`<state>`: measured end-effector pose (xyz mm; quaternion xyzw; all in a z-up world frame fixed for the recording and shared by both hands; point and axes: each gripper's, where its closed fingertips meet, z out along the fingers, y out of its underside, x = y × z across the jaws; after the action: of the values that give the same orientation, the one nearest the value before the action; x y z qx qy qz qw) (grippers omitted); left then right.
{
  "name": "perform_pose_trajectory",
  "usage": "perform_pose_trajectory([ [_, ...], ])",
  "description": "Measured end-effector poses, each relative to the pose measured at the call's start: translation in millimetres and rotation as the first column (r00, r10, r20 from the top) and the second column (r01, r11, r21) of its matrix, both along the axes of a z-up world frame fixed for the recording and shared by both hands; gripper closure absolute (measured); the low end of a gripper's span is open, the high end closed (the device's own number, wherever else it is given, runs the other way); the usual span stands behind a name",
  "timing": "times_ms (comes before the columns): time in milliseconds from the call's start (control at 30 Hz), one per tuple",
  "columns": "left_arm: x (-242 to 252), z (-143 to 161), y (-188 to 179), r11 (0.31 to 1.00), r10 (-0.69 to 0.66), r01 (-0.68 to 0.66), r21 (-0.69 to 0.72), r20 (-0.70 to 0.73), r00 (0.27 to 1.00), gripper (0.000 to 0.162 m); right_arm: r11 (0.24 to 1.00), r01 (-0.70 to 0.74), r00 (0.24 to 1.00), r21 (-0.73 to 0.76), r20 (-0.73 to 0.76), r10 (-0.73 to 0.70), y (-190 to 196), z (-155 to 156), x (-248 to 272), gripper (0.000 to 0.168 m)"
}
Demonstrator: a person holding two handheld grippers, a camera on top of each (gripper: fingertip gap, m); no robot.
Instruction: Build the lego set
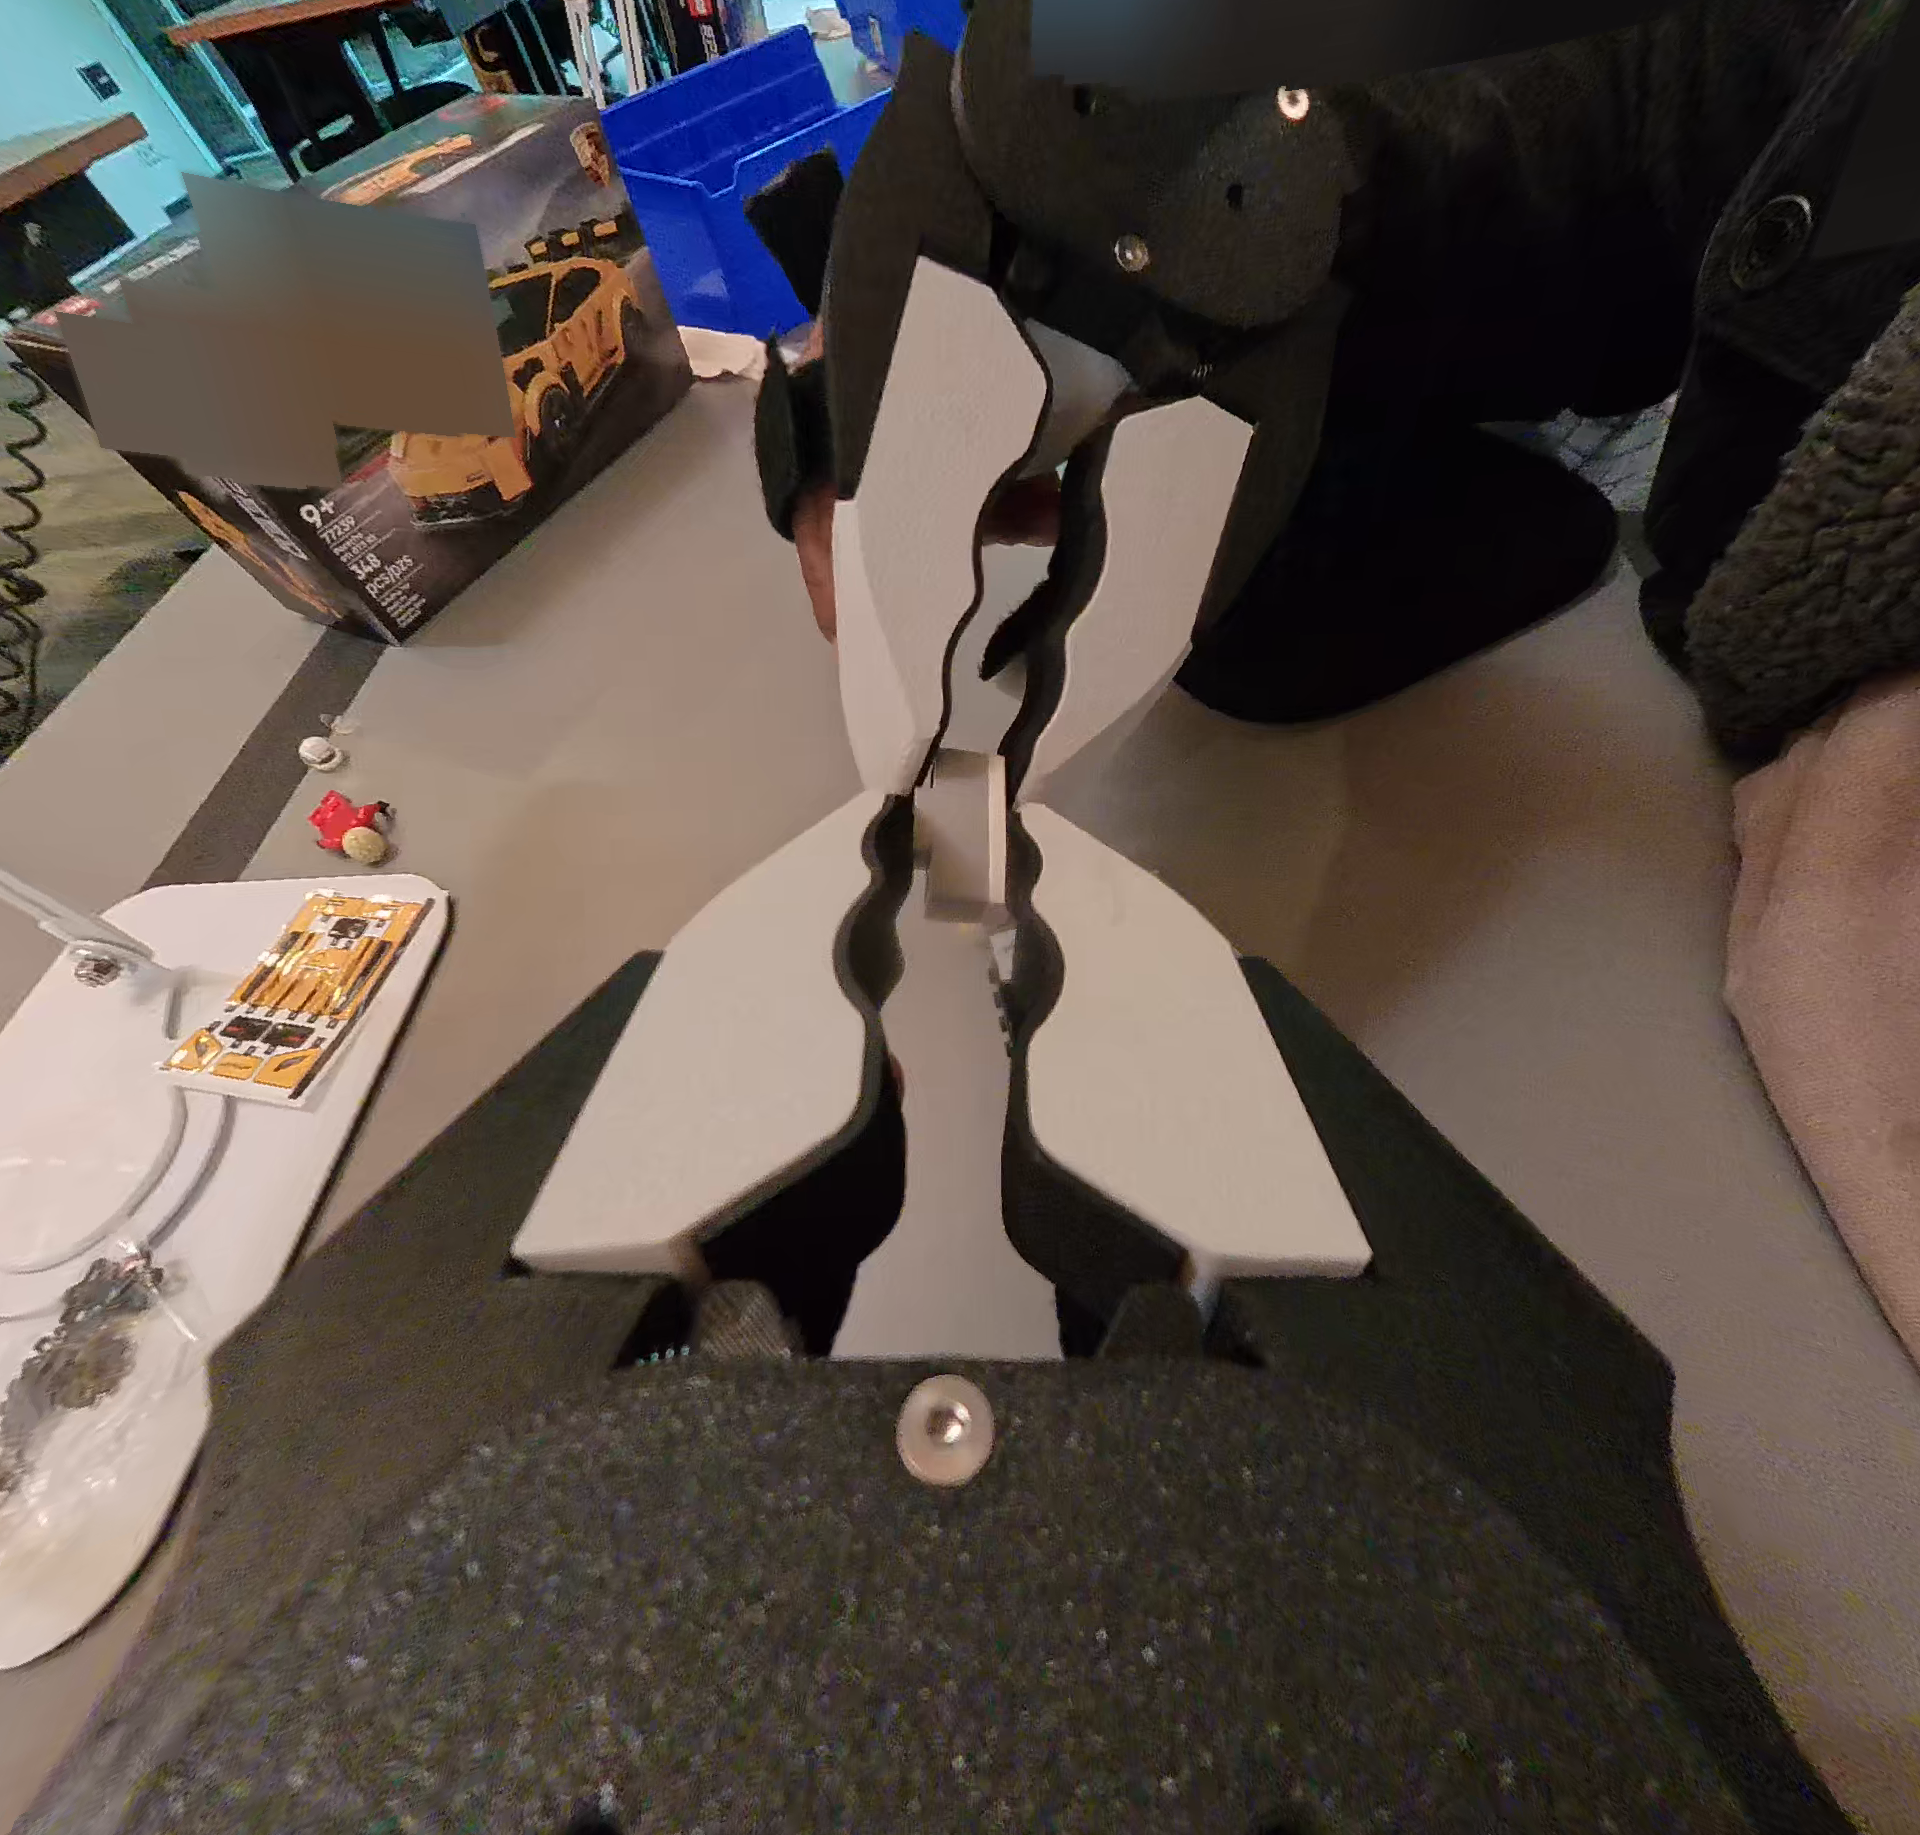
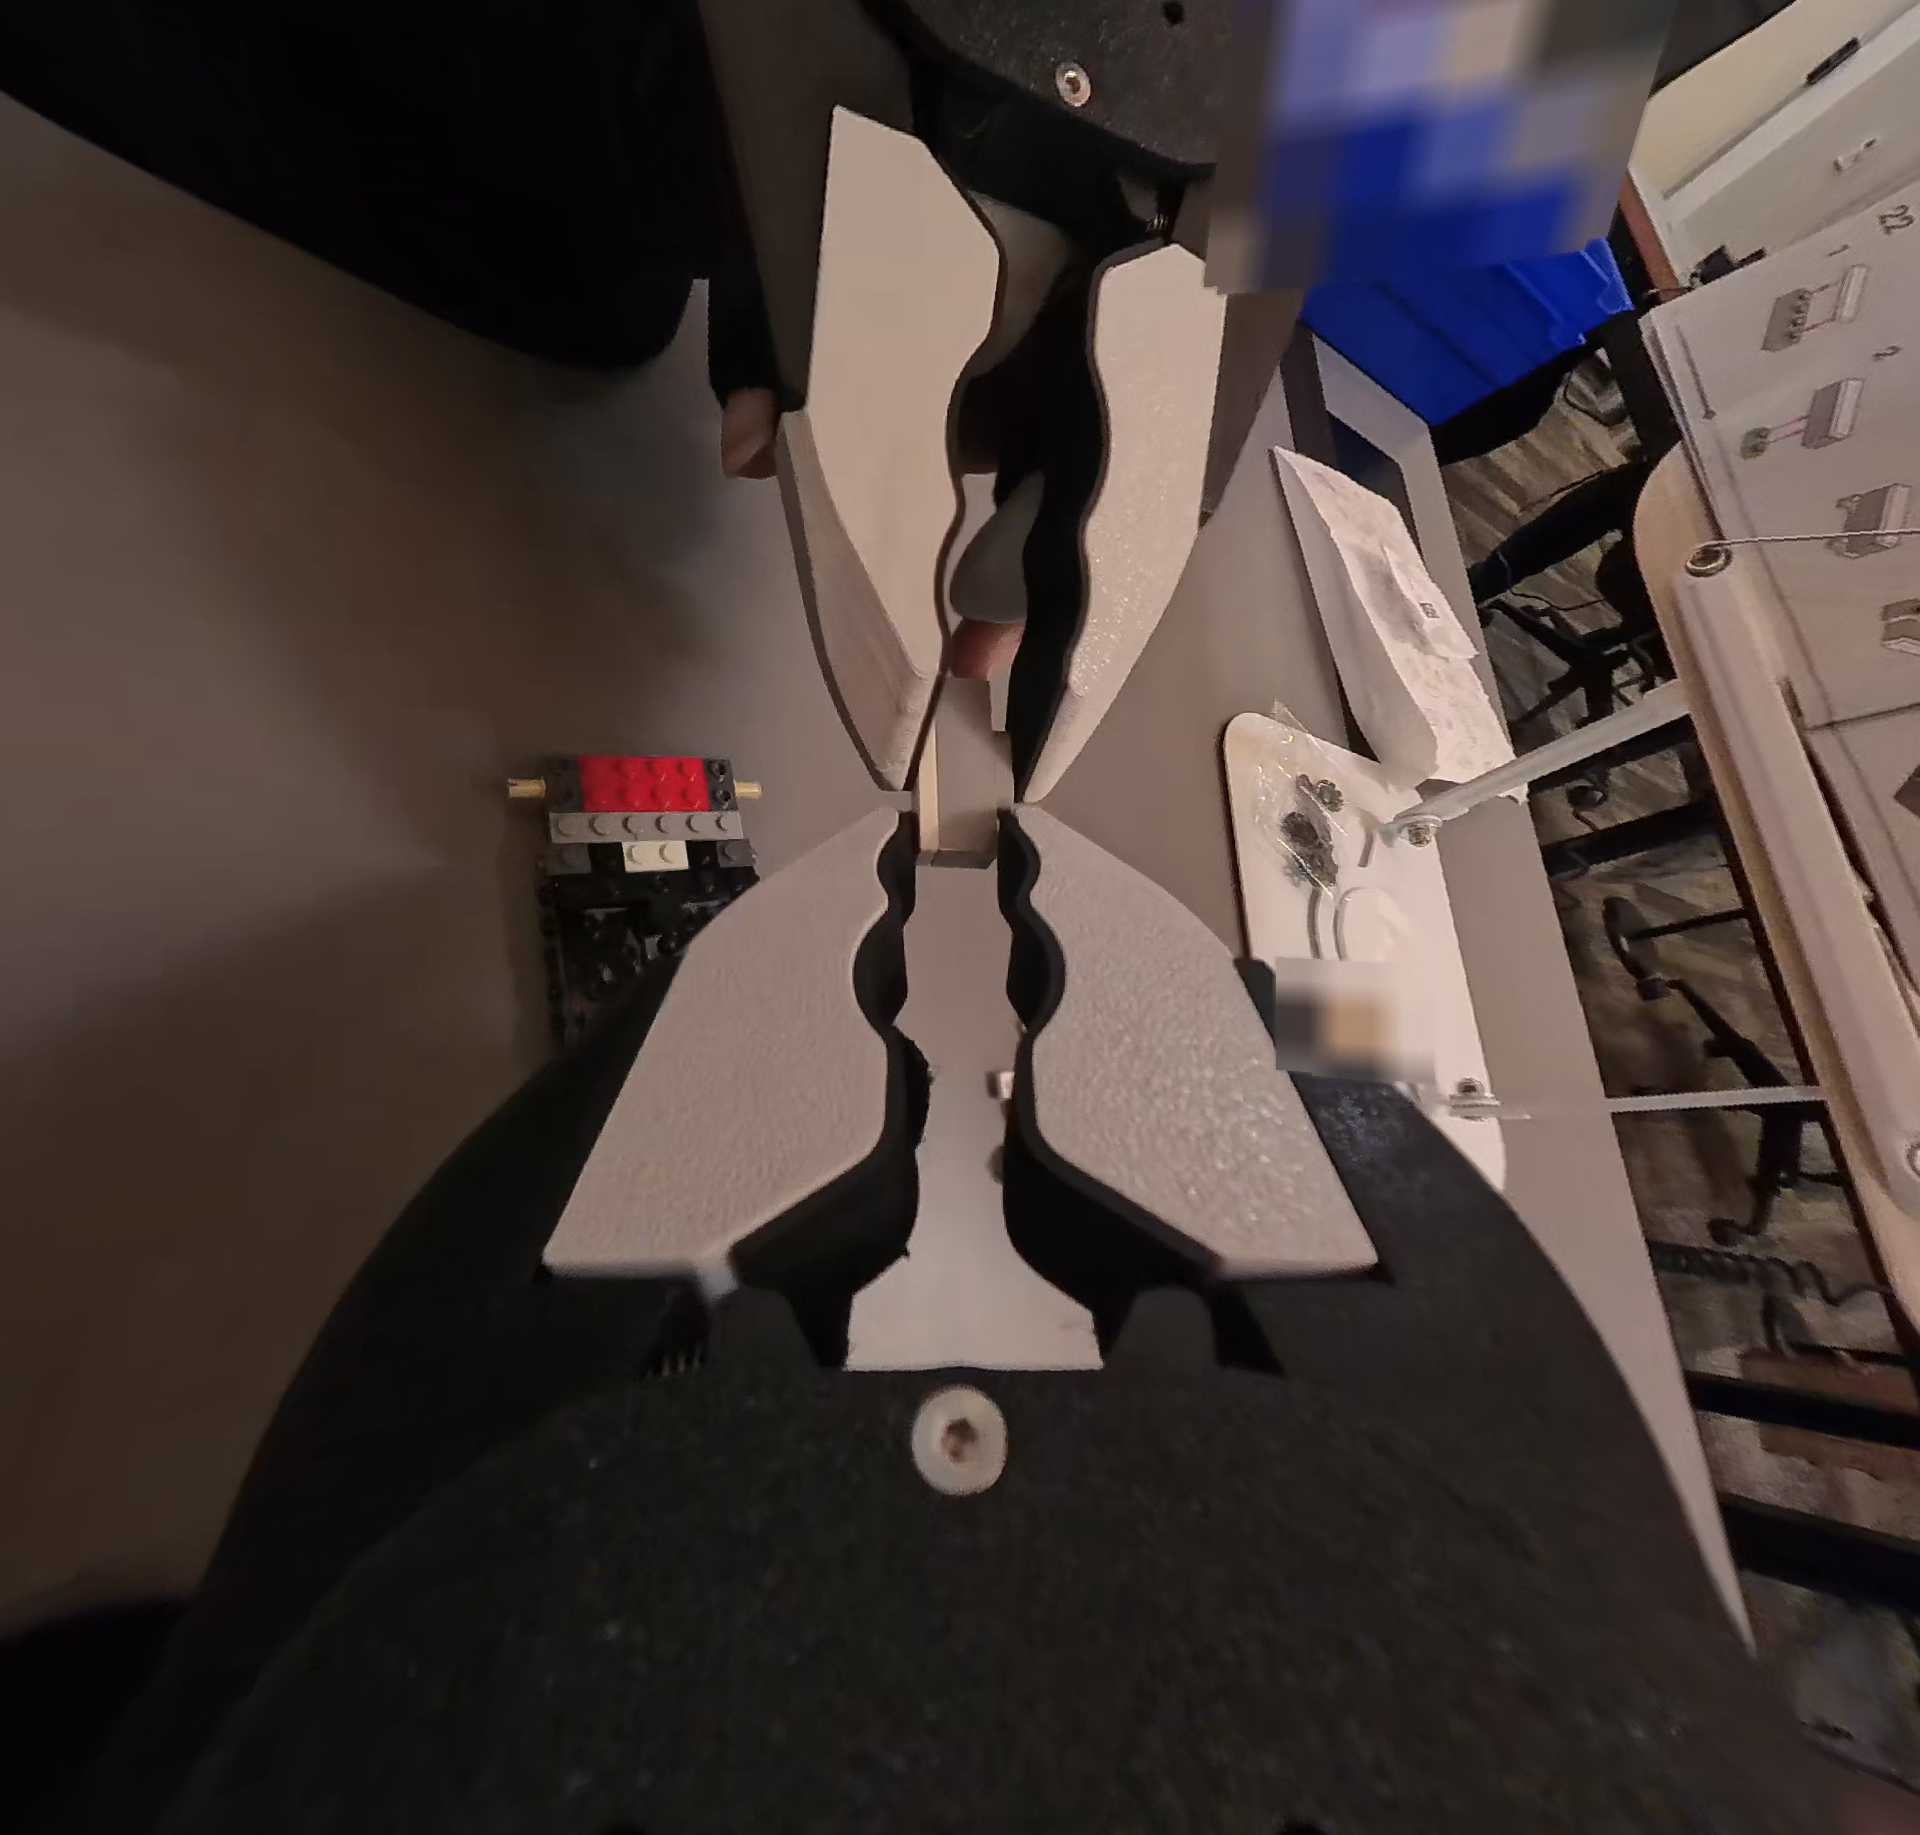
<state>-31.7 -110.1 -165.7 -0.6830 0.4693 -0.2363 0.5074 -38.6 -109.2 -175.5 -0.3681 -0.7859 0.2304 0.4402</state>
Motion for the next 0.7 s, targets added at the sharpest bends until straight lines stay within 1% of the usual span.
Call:
perform_pose_trajectory([
  [33,-0.4,0.3,-0.2,1.000,0.000,0.000,0.016,-0.009,1.000,0.145,1.000,-0.002,1.000,-0.015,-0.006,0.002,-0.3,0.2,-0.2,0.154],
  [233,-3.9,0.0,1.0,0.994,0.013,-0.005,0.108,-0.067,0.998,0.144,0.998,-0.002,1.000,-0.058,-0.011,0.001,0.8,-2.1,-2.7,0.155],
  [467,-6.0,-4.6,4.1,0.991,0.032,-0.018,0.136,-0.099,0.995,0.144,0.997,0.009,1.000,-0.073,-0.003,-0.009,3.5,-7.4,-2.9,0.155],
  [633,-6.4,-5.0,3.1,0.990,0.026,-0.011,0.142,-0.104,0.994,0.145,0.992,0.003,1.000,-0.124,-0.006,-0.004,1.4,-8.7,-2.4,0.155],
  [700,-6.1,-5.3,2.1,0.991,0.020,-0.005,0.137,-0.104,0.994,0.145,0.992,0.004,1.000,-0.124,-0.004,-0.004,1.7,-9.2,-2.2,0.152],
])
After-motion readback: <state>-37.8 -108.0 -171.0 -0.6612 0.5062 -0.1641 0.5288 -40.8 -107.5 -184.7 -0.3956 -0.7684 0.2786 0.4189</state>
